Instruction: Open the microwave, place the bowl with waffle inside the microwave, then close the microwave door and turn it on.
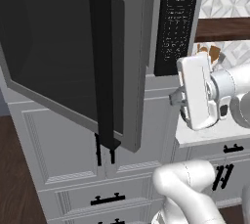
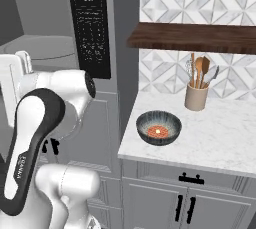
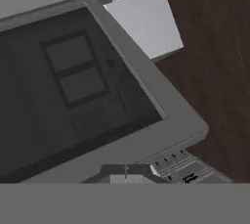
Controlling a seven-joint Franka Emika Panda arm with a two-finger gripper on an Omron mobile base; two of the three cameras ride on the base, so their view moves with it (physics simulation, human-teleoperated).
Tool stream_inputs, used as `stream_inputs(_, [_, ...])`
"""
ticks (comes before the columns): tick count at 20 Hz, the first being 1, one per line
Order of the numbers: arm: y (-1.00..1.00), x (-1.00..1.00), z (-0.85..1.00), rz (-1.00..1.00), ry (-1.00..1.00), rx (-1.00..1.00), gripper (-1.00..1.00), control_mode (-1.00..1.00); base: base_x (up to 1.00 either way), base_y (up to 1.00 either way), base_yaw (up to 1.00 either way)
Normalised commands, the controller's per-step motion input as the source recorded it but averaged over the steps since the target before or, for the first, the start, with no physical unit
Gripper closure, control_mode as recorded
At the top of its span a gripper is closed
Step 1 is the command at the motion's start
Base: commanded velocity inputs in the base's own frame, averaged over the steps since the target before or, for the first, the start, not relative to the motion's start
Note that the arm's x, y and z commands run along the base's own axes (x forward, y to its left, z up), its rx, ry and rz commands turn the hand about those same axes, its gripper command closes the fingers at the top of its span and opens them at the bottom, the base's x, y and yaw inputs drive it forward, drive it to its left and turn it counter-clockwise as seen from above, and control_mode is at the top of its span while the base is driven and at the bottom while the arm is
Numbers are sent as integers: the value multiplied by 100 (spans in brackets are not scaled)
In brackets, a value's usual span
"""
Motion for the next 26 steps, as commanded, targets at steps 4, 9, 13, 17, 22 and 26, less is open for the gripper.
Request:
stream_inputs(4, [95, 18, -26, 36, 0, 2, 100, -100, 0, 0, 0])
stream_inputs(9, [74, 0, -7, 33, 0, 4, 100, -100, 0, 0, 0])
stream_inputs(13, [64, 2, 0, 33, 0, 7, 100, -100, 0, 0, 0])
stream_inputs(17, [71, -14, 0, 30, 0, 2, 100, -100, 0, 0, 0])
stream_inputs(22, [56, -26, 0, 29, -4, 3, 100, -100, 0, 0, 0])
stream_inputs(26, [23, -22, 4, 24, -10, 8, 100, -100, 0, 0, 0])
